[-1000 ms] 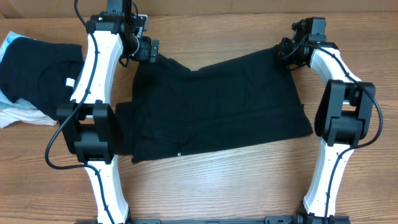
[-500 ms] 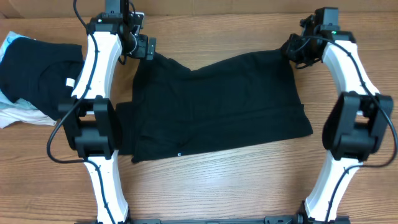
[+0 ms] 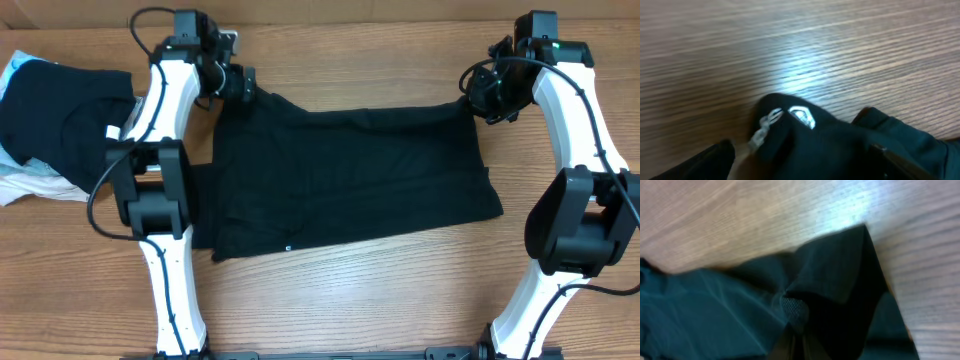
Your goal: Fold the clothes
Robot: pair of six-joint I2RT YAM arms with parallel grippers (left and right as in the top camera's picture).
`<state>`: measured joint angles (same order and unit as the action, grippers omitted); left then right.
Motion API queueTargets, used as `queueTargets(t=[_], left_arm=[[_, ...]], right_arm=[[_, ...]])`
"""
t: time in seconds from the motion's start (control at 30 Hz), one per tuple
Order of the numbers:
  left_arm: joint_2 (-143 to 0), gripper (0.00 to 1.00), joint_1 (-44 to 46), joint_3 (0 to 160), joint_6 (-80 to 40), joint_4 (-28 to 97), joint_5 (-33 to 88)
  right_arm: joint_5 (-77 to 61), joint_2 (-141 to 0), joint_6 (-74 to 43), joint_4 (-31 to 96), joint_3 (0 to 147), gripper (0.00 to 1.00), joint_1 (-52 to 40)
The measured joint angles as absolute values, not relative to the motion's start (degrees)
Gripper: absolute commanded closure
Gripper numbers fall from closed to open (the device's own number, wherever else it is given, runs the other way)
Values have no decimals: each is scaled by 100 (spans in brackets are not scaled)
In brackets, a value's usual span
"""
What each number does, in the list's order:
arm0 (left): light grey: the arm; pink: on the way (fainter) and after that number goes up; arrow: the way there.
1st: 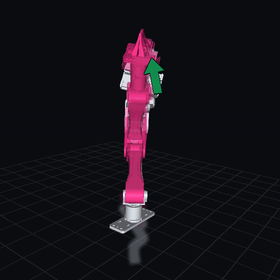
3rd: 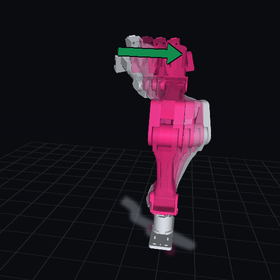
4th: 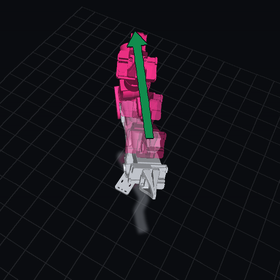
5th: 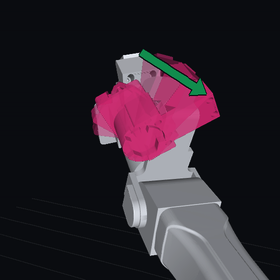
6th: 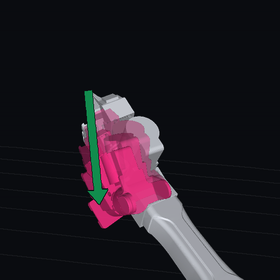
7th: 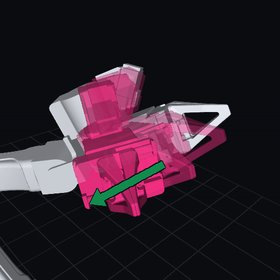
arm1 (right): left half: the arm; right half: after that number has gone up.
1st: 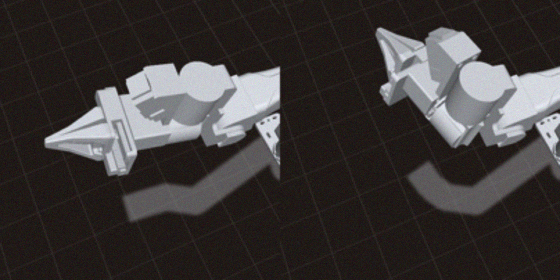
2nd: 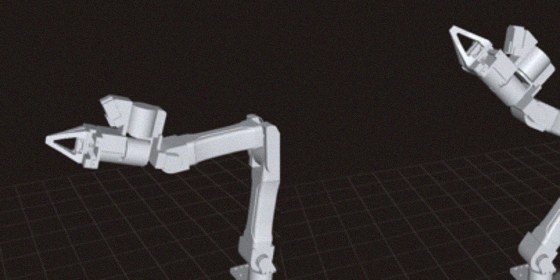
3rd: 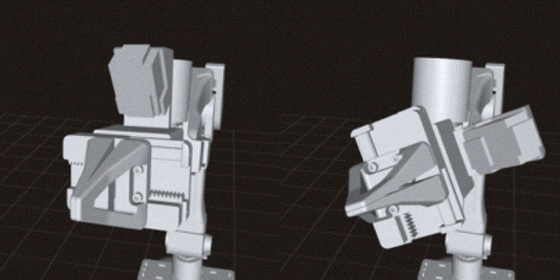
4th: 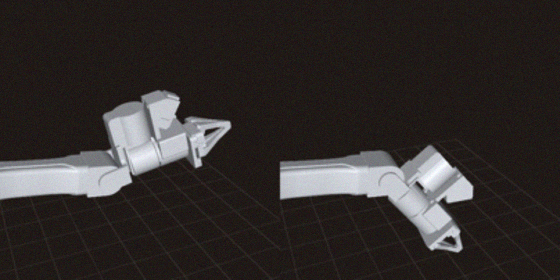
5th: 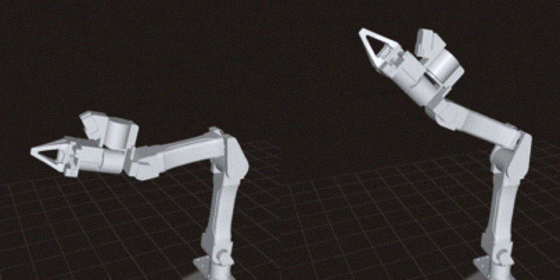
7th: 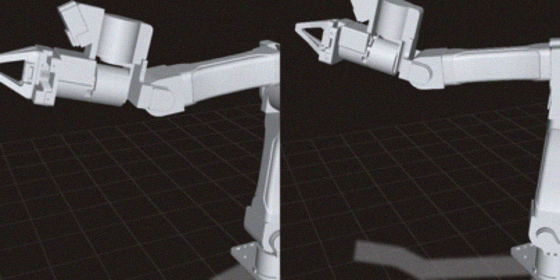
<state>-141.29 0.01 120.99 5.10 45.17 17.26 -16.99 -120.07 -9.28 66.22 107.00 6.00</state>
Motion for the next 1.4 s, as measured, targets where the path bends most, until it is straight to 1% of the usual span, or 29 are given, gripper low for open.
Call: queueTargets(t=[0.03,0.1,0.17,0.2,0.23,0.5,0.67,0.83,1.0,1.1,1.27,1.4], left_arm=[[-14188,33,1,12092,513,4464,1835],[-14212,59,1,12070,537,4388,1953],[-14212,81,1,12068,499,4344,2034],[-14212,88,1,12068,497,4344,2067],[-14212,91,1,12068,499,4357,2097],[-14149,95,-5,12068,491,4797,2169],[-13679,96,-10,12062,493,5776,2078],[-13139,96,-10,12075,508,6987,1885],[-13072,96,-10,12075,508,8154,1826],[-13072,96,-10,12068,510,8779,1833],[-13072,96,10,12066,552,9557,1933],[-13072,96,106,12025,602,9649,1927]], right_arm=[[-1693,-12007,-888,6674,10700,96,600],[-1669,-12007,-854,6772,10700,96,600],[-1616,-12007,-812,6834,10700,96,600],[-1597,-12007,-801,6849,10700,96,600],[-1551,-12007,-788,6862,10700,96,600],[-1219,-12007,-744,7087,10700,96,600],[-1114,-12007,-746,7481,10700,96,600],[-854,-12007,-902,7550,10700,96,655],[-794,-12007,-1050,7454,10700,96,998],[-965,-12007,-985,7712,10700,96,1201],[-1090,-12007,-915,8097,10700,96,1232],[-1120,-12007,-895,8296,10700,95,1138]])
